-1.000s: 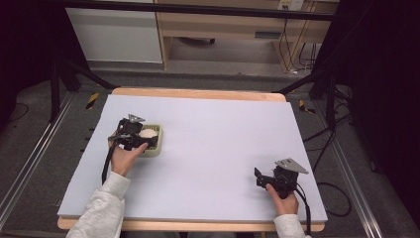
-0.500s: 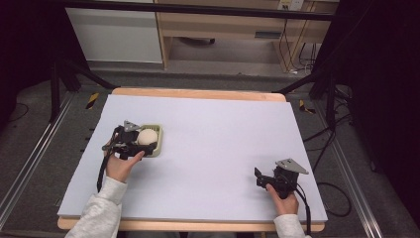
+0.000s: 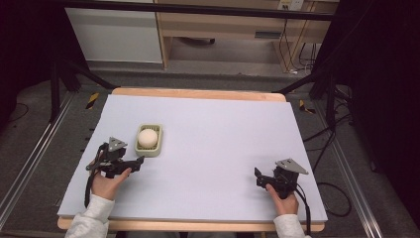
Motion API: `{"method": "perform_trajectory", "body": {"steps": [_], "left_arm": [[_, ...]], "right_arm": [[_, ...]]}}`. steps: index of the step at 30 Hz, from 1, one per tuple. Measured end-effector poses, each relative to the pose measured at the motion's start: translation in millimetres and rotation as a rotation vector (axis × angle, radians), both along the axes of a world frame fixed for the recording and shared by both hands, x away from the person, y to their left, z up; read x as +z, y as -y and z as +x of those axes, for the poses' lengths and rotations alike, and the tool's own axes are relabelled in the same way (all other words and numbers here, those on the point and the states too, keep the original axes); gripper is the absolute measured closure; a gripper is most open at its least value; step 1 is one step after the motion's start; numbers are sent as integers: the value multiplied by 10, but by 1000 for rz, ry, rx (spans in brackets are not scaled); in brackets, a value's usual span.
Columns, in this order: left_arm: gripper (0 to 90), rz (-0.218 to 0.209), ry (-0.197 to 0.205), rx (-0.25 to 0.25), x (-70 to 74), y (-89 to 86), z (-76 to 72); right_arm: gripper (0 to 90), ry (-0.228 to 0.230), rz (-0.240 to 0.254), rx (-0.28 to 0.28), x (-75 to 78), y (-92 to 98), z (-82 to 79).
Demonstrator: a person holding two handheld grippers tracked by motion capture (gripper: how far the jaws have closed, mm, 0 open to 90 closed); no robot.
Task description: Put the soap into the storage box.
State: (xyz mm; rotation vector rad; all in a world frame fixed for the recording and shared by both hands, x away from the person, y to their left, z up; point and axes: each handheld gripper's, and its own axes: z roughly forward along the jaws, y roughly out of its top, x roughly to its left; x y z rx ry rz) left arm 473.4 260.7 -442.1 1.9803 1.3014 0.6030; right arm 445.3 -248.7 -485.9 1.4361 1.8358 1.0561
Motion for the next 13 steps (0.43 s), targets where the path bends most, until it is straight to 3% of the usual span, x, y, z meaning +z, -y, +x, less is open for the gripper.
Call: {"method": "perform_trajectory", "body": {"steps": [4,13], "left_arm": [[237,5,-14,4,-86,-105,-90],[214,5,3,73,-191,-332,-230]], "right_arm": [[35,0,0,-1,0,1,0],[36,1,0,-2,1,1,-2]]}}
